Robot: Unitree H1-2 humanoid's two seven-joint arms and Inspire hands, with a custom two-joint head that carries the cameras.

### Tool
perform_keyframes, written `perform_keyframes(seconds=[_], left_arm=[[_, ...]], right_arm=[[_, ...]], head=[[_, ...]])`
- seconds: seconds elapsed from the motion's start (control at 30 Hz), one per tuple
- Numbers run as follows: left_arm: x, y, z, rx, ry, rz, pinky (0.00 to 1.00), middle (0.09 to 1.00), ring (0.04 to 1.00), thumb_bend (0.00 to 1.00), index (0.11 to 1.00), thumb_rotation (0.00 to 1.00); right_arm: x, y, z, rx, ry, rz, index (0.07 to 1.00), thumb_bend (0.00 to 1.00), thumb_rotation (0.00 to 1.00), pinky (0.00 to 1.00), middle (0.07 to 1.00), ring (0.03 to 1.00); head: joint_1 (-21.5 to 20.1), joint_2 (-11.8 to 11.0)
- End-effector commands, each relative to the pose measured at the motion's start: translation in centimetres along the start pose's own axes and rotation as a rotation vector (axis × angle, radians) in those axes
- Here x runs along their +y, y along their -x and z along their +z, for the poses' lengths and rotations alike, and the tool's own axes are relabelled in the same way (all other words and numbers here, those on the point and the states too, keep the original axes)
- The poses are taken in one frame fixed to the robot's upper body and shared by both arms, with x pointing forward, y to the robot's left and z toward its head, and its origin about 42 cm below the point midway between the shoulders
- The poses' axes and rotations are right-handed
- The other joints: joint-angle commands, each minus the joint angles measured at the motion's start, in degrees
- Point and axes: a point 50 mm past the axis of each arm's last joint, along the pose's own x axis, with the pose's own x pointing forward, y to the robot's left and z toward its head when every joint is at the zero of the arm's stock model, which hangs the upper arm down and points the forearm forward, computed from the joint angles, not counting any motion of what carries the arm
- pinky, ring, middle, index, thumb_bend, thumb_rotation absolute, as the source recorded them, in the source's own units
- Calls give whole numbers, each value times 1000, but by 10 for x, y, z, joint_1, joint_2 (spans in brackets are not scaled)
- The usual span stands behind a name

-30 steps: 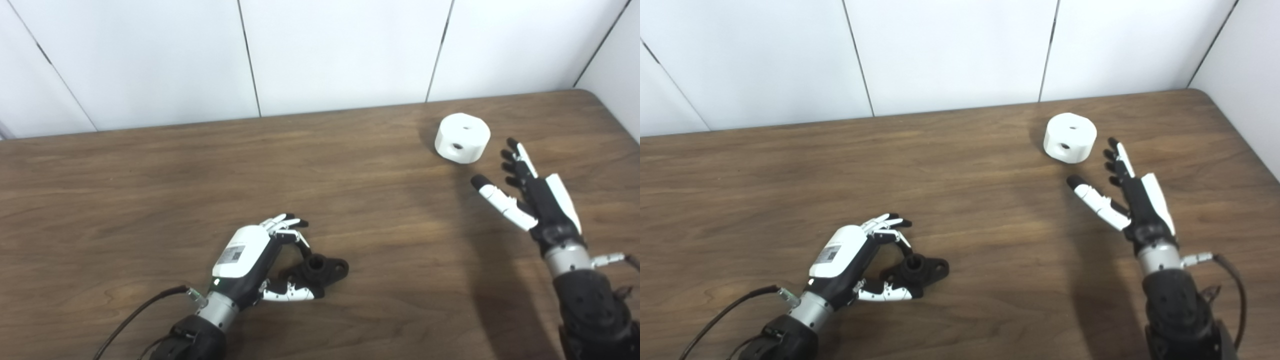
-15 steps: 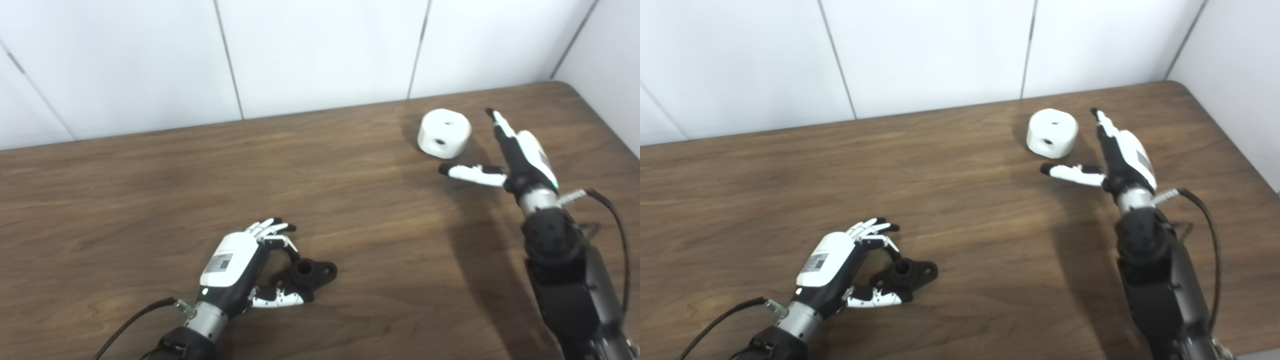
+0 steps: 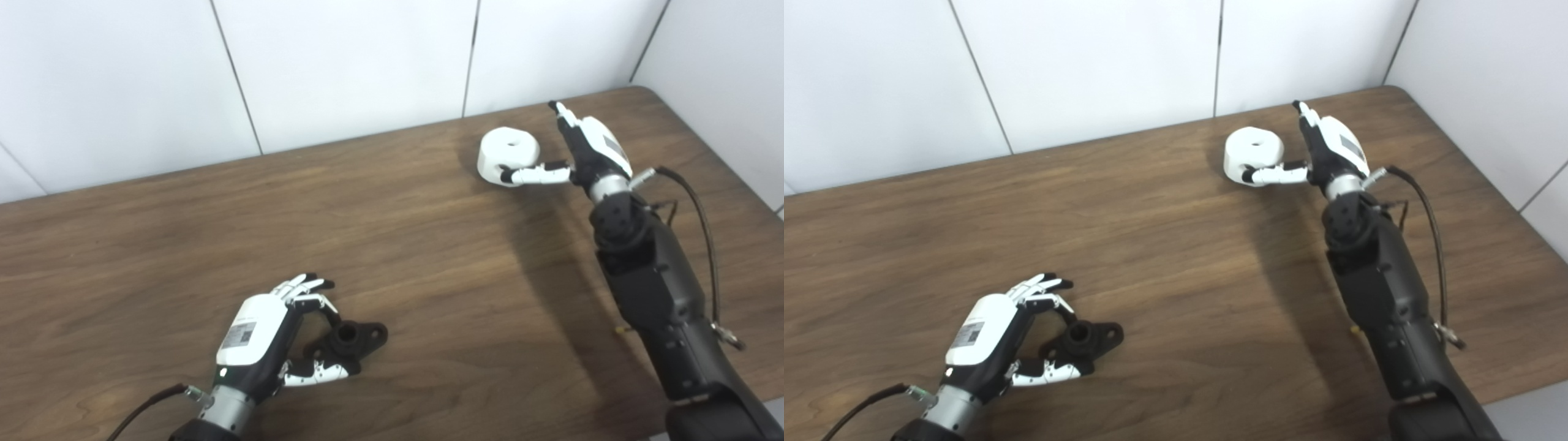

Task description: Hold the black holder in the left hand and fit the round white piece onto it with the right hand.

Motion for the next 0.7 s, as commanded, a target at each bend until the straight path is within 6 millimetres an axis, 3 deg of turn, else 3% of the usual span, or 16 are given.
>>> perform_keyframes(seconds=[0.0,0.23,0.67], left_arm=[[-23,21,-23,106,5,-132,825,836,909,515,489,57],[-24,24,-24,100,1,-135,824,835,904,514,489,58],[-28,25,-23,91,11,-124,818,828,897,516,489,56]], right_arm=[[-21,-14,22,-45,24,-65,979,891,413,1000,991,1000],[-18,-29,32,-41,45,-60,939,895,380,1000,970,1000],[-17,-33,38,-52,117,-32,827,870,349,1000,929,1000]], head=[[-2,0],[-7,-7],[-6,-24]])
